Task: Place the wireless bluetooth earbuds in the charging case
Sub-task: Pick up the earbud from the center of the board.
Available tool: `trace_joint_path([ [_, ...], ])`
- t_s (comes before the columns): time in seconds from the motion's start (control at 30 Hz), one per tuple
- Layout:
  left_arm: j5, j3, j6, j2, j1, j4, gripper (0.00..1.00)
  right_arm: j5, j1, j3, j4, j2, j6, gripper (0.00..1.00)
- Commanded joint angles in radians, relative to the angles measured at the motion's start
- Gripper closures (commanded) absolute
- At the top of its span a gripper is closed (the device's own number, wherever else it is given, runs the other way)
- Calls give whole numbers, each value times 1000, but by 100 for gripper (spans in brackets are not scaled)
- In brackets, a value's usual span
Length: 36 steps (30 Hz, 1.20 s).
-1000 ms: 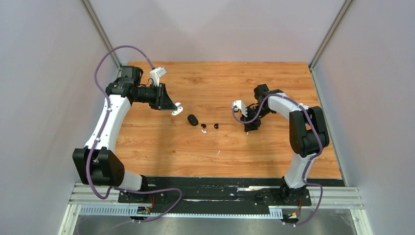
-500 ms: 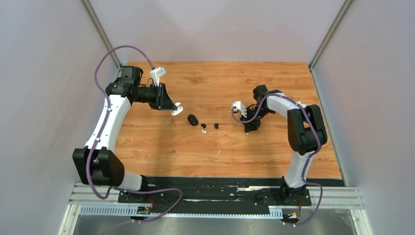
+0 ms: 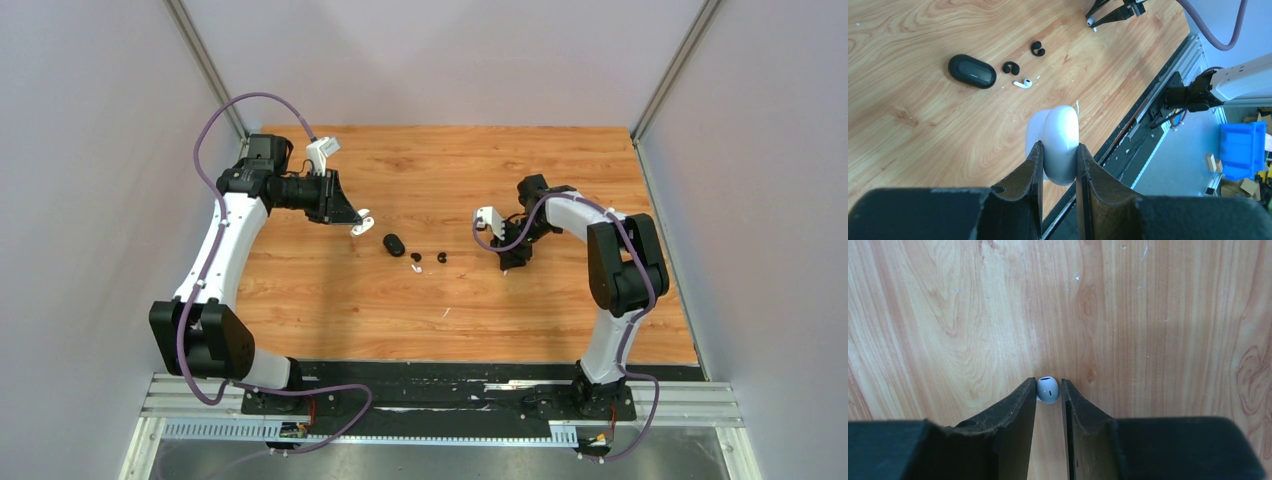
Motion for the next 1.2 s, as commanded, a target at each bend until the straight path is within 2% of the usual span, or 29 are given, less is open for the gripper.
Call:
trace_joint_path([
  [0.0, 24, 8, -2, -1, 8, 27, 90, -2, 2, 0, 39, -25, 36, 72],
  [0.3, 27, 5, 0, 1, 8, 27, 90, 12, 1, -17, 50, -48, 47, 70],
  [0.53, 31, 3, -5, 6, 7, 35, 90, 17, -10, 7, 74, -59, 144, 69],
  [1.17, 42, 4, -14, 16, 8, 44, 90, 53, -9, -61, 124, -72, 192, 74],
])
